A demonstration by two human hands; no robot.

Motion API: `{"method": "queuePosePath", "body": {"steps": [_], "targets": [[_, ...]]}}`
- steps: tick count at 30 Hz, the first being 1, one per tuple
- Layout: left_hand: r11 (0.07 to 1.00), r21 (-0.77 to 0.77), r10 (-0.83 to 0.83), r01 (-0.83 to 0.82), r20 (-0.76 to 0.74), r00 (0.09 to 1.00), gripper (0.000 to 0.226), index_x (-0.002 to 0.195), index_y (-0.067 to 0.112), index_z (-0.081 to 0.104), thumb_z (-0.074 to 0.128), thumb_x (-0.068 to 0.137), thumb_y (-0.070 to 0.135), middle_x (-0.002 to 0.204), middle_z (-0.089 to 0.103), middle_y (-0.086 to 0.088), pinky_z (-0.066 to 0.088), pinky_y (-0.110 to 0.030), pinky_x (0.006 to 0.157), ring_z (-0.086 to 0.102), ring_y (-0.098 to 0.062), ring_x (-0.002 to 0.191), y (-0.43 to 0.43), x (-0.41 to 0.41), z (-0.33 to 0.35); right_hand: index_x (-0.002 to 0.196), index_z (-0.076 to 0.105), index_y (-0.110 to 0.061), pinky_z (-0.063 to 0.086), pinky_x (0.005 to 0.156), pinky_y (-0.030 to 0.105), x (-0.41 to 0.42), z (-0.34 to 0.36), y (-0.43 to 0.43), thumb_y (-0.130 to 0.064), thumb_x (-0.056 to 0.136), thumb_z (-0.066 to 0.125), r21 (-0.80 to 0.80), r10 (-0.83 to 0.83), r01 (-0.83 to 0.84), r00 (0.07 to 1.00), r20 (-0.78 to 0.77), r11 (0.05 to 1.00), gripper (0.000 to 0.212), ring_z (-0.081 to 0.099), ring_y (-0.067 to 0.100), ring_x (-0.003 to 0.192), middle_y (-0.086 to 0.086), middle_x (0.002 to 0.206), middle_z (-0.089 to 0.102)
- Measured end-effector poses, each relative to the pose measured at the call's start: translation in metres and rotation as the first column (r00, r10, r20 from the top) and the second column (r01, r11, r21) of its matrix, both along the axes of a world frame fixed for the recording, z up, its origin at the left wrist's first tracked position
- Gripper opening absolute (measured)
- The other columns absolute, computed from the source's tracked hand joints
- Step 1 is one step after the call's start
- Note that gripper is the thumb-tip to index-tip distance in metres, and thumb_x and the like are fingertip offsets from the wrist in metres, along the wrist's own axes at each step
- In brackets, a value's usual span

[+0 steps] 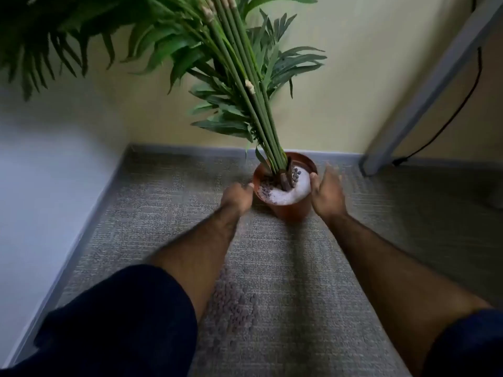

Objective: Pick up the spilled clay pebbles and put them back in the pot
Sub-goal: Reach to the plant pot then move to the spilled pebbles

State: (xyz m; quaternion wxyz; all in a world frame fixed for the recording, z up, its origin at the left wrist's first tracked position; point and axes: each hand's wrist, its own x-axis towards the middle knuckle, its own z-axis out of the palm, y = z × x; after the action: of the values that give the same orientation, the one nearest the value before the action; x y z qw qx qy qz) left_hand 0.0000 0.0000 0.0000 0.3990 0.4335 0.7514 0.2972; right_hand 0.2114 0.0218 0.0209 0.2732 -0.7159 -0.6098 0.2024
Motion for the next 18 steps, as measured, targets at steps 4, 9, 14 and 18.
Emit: {"method": "queuePosePath", "body": {"steps": [4, 9, 14, 18], "targets": [[0.987, -0.107, 0.142, -0.117, 0.259, 0.955, 0.048, 0.131, 0.004, 0.058, 0.056, 0.102, 0.042, 0.13, 0.064, -0.015, 0.062, -0.039, 0.075, 0.067, -0.033, 0.11, 0.011, 0.02, -0.014, 0.152, 0.041, 0.002, 0.041, 0.117, 0.045, -0.01, -0.016, 0.013, -0.033, 0.108, 0.048, -0.119, -0.142, 0.109, 0.935, -0.326, 0.987, 0.057, 0.049, 0.039, 0.14, 0.026, 0.153, 0.05], [0.978, -0.164, 0.184, -0.126, 0.415, 0.891, 0.029, 0.126, 0.006, 0.061, 0.063, 0.098, 0.016, 0.121, 0.068, -0.012, 0.064, -0.04, 0.078, 0.066, -0.026, 0.098, 0.018, 0.038, -0.025, 0.152, 0.047, -0.005, 0.049, 0.11, 0.051, -0.02, -0.026, 0.02, -0.021, 0.101, 0.06, -0.229, -0.237, 0.143, 0.855, -0.462, 0.963, 0.055, 0.058, 0.04, 0.132, 0.023, 0.147, 0.057], [0.966, -0.253, 0.201, -0.06, 0.58, 0.789, 0.036, 0.14, 0.01, 0.053, 0.045, 0.106, 0.011, 0.137, 0.063, -0.012, 0.056, -0.049, 0.093, 0.061, -0.028, 0.125, 0.025, 0.057, -0.031, 0.146, 0.049, -0.003, 0.058, 0.093, 0.049, -0.02, -0.036, 0.029, -0.011, 0.098, 0.061, -0.341, -0.35, 0.197, 0.806, -0.477, 0.919, 0.05, 0.063, 0.045, 0.121, 0.027, 0.139, 0.06], [0.97, -0.214, 0.227, -0.115, 0.631, 0.742, 0.037, 0.141, 0.012, 0.054, 0.037, 0.108, 0.012, 0.134, 0.066, -0.011, 0.059, -0.036, 0.057, 0.066, -0.029, 0.114, 0.031, 0.07, -0.039, 0.14, 0.053, 0.0, 0.057, 0.082, 0.049, -0.022, -0.036, 0.037, -0.015, 0.096, 0.069, -0.396, -0.401, 0.251, 0.842, -0.36, 0.883, 0.049, 0.063, 0.044, 0.123, 0.028, 0.139, 0.059]]}}
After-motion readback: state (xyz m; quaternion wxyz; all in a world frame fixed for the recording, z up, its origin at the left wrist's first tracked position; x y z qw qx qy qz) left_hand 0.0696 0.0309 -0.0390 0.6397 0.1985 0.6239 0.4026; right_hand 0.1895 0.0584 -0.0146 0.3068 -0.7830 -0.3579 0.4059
